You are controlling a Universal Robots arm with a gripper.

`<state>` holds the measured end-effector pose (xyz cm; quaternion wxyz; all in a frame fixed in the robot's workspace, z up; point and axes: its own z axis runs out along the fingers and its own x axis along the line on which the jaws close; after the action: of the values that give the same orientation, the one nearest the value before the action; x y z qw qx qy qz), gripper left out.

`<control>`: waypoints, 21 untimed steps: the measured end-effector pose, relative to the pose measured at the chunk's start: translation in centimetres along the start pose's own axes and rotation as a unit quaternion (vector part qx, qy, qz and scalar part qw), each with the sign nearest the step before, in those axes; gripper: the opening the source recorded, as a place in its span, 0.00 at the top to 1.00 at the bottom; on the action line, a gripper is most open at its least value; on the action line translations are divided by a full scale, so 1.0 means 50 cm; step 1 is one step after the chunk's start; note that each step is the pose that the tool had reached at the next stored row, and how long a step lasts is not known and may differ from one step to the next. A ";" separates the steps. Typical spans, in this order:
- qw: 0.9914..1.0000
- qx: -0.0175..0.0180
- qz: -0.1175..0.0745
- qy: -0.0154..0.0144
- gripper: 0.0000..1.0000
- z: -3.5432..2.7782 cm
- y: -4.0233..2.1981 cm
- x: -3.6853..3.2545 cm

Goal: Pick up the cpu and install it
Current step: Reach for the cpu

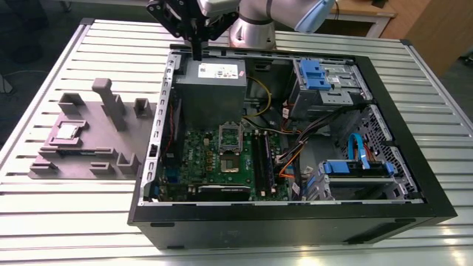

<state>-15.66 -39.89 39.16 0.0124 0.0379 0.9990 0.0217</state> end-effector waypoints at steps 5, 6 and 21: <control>1.000 0.000 0.000 0.000 0.89 0.000 0.000 0.002; 1.000 0.000 0.000 0.000 0.89 0.000 0.000 0.002; 1.000 0.000 0.000 0.000 0.89 0.000 -0.001 0.010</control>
<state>-16.16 -39.89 39.14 0.0123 0.0379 0.9990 0.0217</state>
